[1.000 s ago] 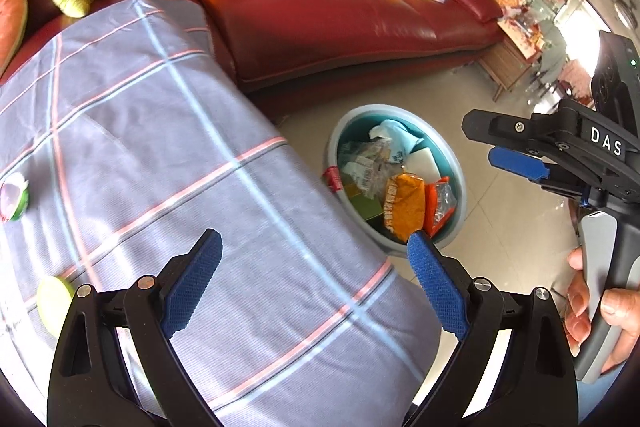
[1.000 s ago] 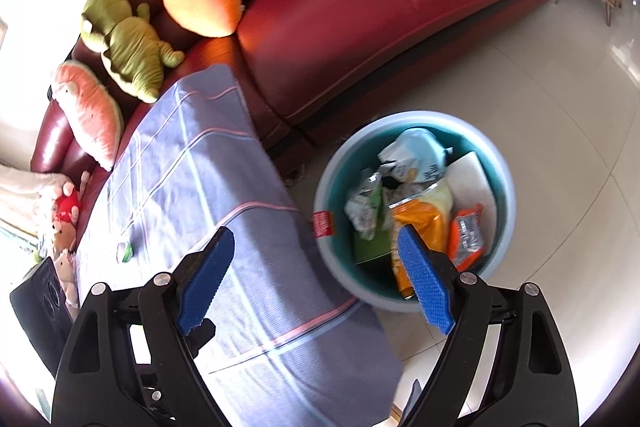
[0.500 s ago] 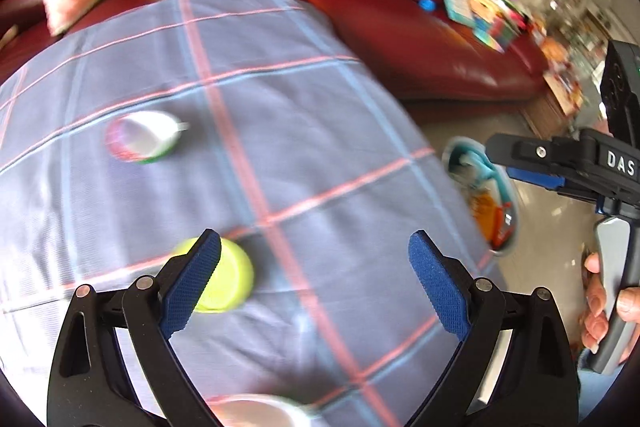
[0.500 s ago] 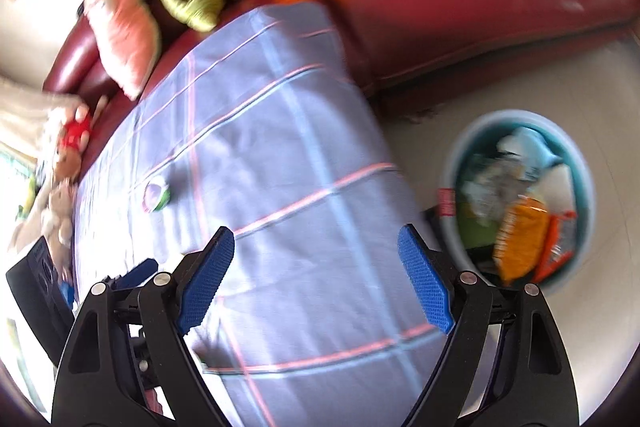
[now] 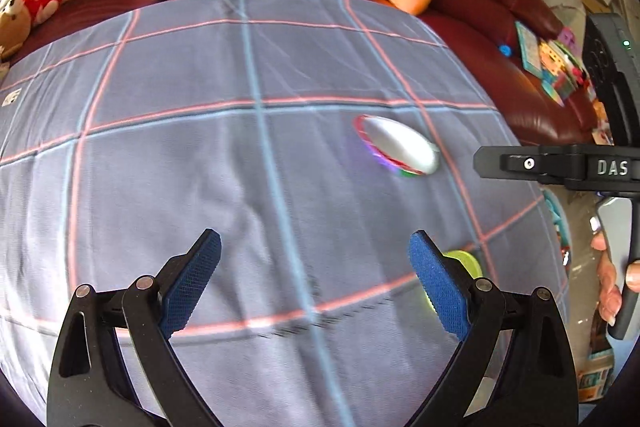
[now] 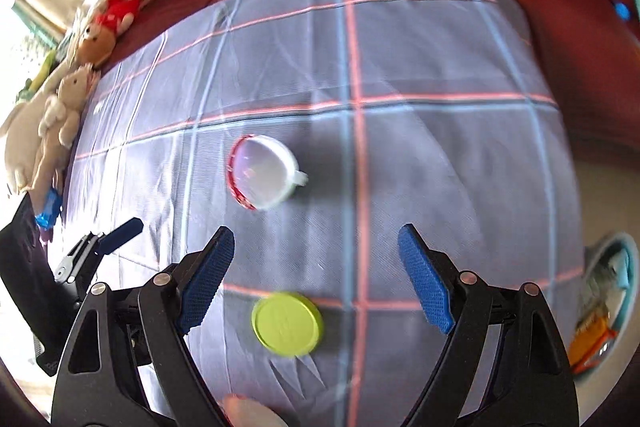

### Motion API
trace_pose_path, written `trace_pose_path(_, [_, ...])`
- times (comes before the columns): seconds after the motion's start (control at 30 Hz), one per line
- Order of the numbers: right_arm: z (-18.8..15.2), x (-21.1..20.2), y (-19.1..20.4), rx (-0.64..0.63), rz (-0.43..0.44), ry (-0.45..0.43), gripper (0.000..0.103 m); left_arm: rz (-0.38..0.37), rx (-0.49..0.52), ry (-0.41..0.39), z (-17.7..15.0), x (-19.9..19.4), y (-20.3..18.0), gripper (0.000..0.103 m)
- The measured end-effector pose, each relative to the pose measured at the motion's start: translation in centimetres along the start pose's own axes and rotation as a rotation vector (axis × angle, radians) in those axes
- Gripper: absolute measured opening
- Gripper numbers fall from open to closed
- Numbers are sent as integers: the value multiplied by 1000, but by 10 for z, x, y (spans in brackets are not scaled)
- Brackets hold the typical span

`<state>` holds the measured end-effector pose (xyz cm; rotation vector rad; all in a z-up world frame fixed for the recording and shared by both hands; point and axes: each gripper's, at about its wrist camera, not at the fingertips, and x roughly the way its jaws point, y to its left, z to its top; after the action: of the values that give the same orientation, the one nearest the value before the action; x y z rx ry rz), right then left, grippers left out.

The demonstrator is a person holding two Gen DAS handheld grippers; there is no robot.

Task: Collect trash
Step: 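Move both tools back over the table toward the white cups, then grasp the rim of a white red-rimmed cup with right tool, then grasp the rim of the other white cup with left tool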

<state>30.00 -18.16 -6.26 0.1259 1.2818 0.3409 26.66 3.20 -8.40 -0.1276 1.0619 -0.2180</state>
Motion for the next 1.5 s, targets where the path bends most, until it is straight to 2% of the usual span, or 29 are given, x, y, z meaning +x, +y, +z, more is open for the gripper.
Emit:
trace_pose_path(0.17, [25,38,22,-58,-4,41,80,28,-43,-1,8,6,32,95])
trace_pose_path(0.37, [33,62,30,-83,-37,58,79,35,-58,14,7,13,40,95])
trace_pose_path(0.43, [31,65,30,-95,-53,49,50,32,-60,19,5,14,39,95])
trace_pose_path(0.47, [29,63,29,-103,-79,42,32,30,-60,20,5,15,37,95])
trace_pose_path(0.5, [28,61,27,-97,-73,39,10,26,-58,21,4,16,34,95])
trace_pose_path(0.57, [24,54,20,-51,-32,53,9,17,-49,21,1,13,26,95])
trace_pose_path(0.77, [5,27,11,-37,-33,24,9,15,-16,0,-10,3,5,95])
trace_pose_path(0.9, [-8,2,6,-35,-28,-16,9,-3,-37,9,-13,-1,-3,95])
trace_pose_path(1.03, [-25,-24,-2,-13,-23,-66,9,-16,2,14,-21,-8,-25,95])
trace_pose_path(1.37, [-96,-66,-27,73,7,-108,9,-61,60,63,-66,-25,-73,95])
trace_pose_path(1.5, [-122,-79,-35,94,8,-128,9,-45,84,82,-89,-31,-87,95])
